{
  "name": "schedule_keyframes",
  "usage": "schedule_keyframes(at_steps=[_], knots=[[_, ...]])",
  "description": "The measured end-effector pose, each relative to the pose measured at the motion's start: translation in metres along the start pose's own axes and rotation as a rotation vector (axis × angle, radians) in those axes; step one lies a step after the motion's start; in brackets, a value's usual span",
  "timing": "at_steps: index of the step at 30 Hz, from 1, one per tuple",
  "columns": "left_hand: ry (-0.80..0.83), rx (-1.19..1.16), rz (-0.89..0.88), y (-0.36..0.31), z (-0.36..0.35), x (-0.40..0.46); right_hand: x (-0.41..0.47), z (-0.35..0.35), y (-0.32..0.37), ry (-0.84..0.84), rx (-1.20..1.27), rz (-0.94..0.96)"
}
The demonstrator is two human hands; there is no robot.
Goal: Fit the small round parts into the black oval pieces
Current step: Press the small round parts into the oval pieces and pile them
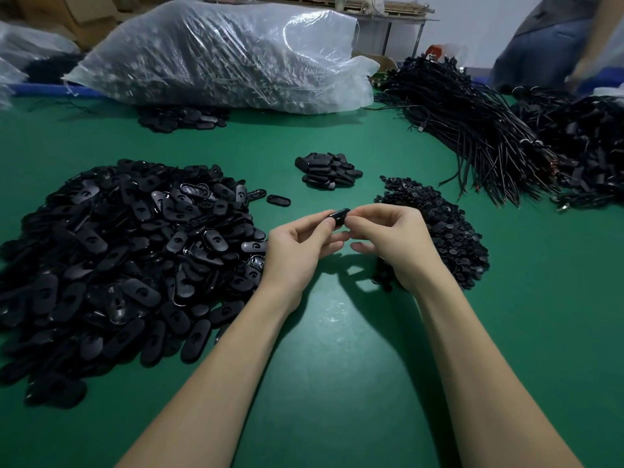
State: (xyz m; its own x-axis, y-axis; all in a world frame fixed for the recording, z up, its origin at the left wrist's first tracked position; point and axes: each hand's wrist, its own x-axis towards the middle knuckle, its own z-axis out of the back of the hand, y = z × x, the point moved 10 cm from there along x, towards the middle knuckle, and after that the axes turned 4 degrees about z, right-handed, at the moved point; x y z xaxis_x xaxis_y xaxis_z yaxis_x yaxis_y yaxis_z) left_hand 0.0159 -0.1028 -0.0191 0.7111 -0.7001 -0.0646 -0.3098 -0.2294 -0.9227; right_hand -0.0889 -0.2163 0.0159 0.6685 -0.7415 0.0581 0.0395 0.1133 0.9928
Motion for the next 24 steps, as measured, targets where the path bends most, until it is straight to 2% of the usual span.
schedule_keyframes(at_steps=[4, 9, 24], knots=[[0.038, -0.016, 0.013, -0.002, -0.001, 0.0, -0.001, 0.001, -0.006, 0.035, 0.164, -0.076], [0.047, -0.064, 0.04, -0.001, 0.0, 0.001, -0.001, -0.004, -0.008, 0.049, 0.239, -0.127], [0.078, -0.026, 0.015, -0.003, -0.003, 0.0, -0.001, 0.0, 0.003, 0.003, 0.018, -0.03]])
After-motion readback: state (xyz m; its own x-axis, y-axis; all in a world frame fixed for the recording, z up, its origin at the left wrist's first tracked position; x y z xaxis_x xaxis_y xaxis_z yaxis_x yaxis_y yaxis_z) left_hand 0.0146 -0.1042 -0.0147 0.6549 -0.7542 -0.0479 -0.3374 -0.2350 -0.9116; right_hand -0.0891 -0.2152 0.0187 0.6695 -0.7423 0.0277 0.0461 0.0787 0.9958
